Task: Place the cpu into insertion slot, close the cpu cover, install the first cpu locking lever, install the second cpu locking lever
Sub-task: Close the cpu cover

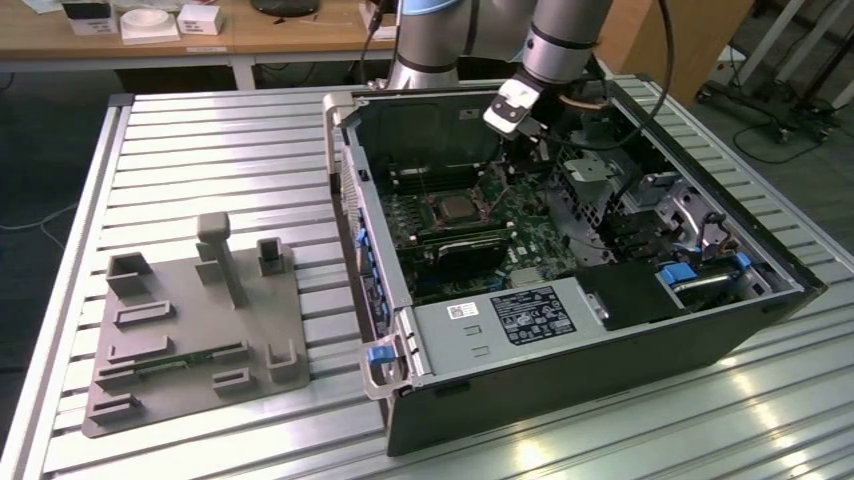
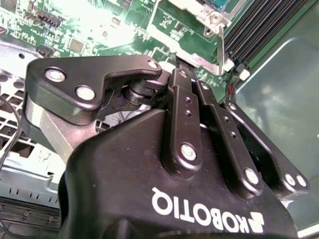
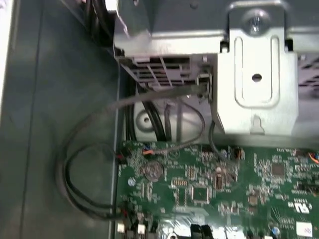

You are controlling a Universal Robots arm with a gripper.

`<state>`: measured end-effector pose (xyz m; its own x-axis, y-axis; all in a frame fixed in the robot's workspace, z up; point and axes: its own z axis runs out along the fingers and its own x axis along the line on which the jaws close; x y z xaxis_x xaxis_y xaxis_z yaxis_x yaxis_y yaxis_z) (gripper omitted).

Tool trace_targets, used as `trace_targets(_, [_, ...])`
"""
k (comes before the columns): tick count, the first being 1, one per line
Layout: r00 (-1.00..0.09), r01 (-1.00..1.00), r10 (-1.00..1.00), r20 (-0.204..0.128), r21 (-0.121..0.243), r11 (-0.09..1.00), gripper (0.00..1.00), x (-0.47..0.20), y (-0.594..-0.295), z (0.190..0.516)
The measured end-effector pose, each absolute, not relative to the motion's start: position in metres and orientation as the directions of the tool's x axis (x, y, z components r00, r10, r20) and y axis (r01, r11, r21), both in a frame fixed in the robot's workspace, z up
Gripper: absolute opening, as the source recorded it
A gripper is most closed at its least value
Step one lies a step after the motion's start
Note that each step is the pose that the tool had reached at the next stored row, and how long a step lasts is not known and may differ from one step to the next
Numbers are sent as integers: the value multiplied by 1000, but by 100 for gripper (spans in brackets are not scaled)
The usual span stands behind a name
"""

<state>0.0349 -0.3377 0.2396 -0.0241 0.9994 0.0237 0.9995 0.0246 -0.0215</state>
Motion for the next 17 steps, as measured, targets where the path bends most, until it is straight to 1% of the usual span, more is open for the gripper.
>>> trace_targets(17, [-24, 999, 999, 24, -23, 25, 11, 11, -336, 235])
